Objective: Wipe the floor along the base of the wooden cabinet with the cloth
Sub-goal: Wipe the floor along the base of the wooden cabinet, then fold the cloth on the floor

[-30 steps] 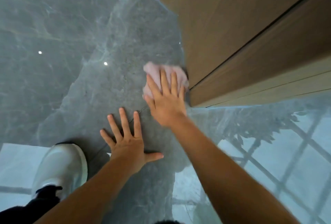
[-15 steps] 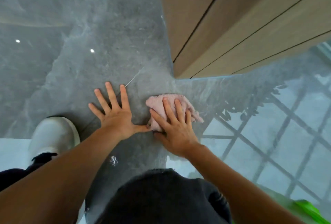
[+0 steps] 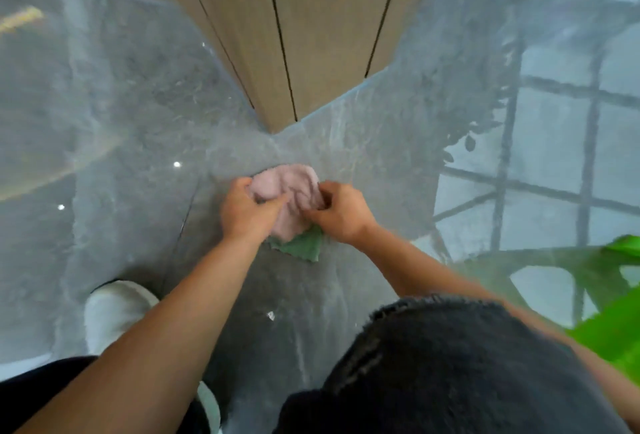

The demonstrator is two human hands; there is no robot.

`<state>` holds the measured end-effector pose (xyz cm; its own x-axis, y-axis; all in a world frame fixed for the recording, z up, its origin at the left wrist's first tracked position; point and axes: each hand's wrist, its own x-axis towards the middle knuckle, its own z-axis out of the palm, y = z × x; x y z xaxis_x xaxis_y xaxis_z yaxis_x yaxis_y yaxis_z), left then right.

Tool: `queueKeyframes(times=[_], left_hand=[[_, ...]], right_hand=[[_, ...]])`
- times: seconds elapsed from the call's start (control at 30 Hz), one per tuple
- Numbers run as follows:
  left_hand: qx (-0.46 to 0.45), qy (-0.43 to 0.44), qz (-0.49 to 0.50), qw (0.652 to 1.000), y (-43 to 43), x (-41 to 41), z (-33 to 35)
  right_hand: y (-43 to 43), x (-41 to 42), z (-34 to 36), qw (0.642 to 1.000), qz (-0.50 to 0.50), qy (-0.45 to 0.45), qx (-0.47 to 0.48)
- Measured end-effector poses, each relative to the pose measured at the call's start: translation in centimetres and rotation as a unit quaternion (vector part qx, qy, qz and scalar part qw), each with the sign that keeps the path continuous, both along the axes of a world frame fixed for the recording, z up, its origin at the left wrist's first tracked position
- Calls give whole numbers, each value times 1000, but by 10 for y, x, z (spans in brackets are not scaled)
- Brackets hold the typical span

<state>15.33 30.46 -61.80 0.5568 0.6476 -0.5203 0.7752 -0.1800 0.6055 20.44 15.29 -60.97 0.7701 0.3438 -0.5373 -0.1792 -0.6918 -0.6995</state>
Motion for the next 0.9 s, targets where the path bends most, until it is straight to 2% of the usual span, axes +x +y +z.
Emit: queueKeyframes(times=[0.07, 0.13, 0.2, 0.27, 0.33, 0.4, 0.53, 0.6, 0.67, 0.8, 0.9], left_hand=[[-57, 23, -42, 997, -24, 9, -3], [-167, 22, -67, 983, -49, 18, -2], [-306, 46, -94, 946, -78, 30, 1], [-418, 89, -150, 892, -111, 40, 8], [-460, 129, -214, 852, -140, 45, 17], [-450, 149, -263, 840, -161, 44, 26], [-507, 198, -280, 791, -179, 17, 57], [-481, 176, -274, 814, -182, -5, 81], [-446, 181, -274, 833, -186, -35, 122], [-447, 233, -300, 810, -184, -83, 235], [-428, 234, -345, 802, -197, -107, 349]], right_hand=[[-21, -7, 3, 995, -59, 59, 48], [-55, -15, 11, 970, -167, 117, 133], [-99, -26, 22, 915, -305, 156, 214], [-138, -42, 35, 844, -422, 170, 283], [-165, -64, 46, 781, -489, 176, 346], [-181, -94, 58, 725, -536, 167, 398], [-192, -154, 93, 647, -612, 171, 422], [-194, -183, 118, 625, -640, 189, 406], [-197, -219, 158, 634, -646, 214, 368], [-202, -274, 267, 670, -635, 223, 313], [-212, -303, 374, 672, -649, 198, 295]])
